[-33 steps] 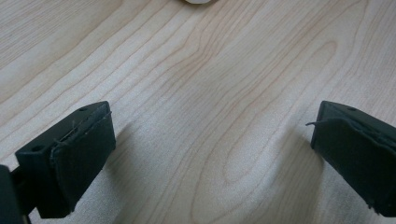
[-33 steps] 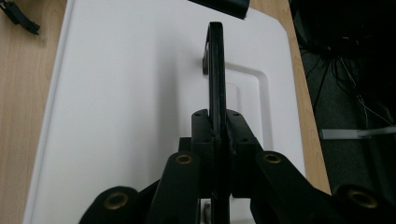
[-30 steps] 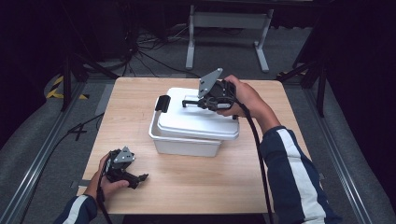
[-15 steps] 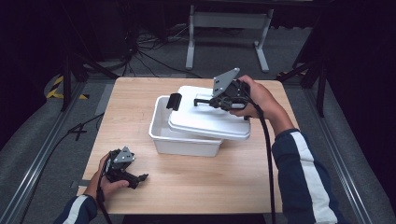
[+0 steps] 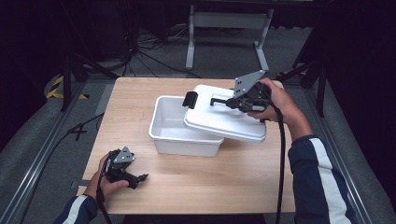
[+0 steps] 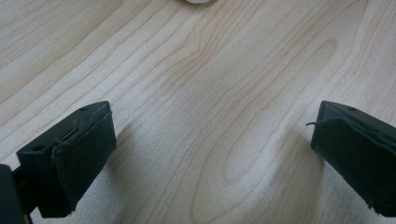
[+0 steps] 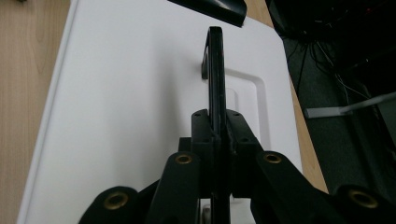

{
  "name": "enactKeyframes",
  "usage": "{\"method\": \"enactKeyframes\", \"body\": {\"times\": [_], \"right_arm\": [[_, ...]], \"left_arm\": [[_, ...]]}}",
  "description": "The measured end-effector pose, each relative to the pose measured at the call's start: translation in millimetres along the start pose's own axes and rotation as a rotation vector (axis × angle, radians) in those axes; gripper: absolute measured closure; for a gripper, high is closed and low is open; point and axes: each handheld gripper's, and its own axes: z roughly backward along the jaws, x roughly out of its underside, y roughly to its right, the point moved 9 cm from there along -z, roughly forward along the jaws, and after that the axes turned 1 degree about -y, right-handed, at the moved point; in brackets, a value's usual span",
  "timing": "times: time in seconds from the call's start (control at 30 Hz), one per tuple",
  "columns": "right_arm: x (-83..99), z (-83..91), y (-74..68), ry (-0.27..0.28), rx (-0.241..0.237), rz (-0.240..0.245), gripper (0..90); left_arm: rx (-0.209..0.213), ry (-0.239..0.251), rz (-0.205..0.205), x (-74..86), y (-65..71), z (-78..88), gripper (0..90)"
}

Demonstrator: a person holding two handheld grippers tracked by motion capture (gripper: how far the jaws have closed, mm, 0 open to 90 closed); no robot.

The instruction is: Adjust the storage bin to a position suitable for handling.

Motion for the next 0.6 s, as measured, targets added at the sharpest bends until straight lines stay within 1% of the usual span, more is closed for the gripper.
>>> {"method": "enactKeyframes", "body": {"times": [0.07,0.13,0.2,0.27,0.3,0.37,0.53,0.6], "right_arm": [[5.2,4.0,0.0,0.007,-0.002,-0.008,84.1],[10.6,7.0,-0.6,0.001,0.003,-0.017,84.2],[14.7,9.8,-0.3,0.000,0.008,-0.014,84.1],[19.0,13.6,-0.6,0.002,0.011,-0.015,84.2],[21.6,16.1,-0.9,0.000,0.016,-0.026,84.1],[26.3,21.0,0.6,0.011,0.023,-0.024,84.2],[41.0,31.9,1.4,0.001,0.042,-0.053,84.2],[46.5,35.4,1.9,-0.002,0.049,-0.055,84.2]], "left_arm": [[-0.003,0.006,0.001,-0.3,-0.1,-0.5,0.4],[0.000,0.000,0.000,0.0,0.1,0.0,0.4],[-0.003,0.007,0.002,-0.3,0.0,-0.6,0.4],[-0.002,0.003,0.000,-0.2,-0.1,-0.3,0.4],[0.000,0.000,0.000,0.1,0.0,0.0,0.4],[0.000,0.000,-0.001,0.0,0.0,0.0,0.4],[0.000,0.001,0.000,0.0,-0.1,-0.1,0.4],[-0.002,0.003,0.001,-0.2,-0.1,-0.3,0.4]]}}
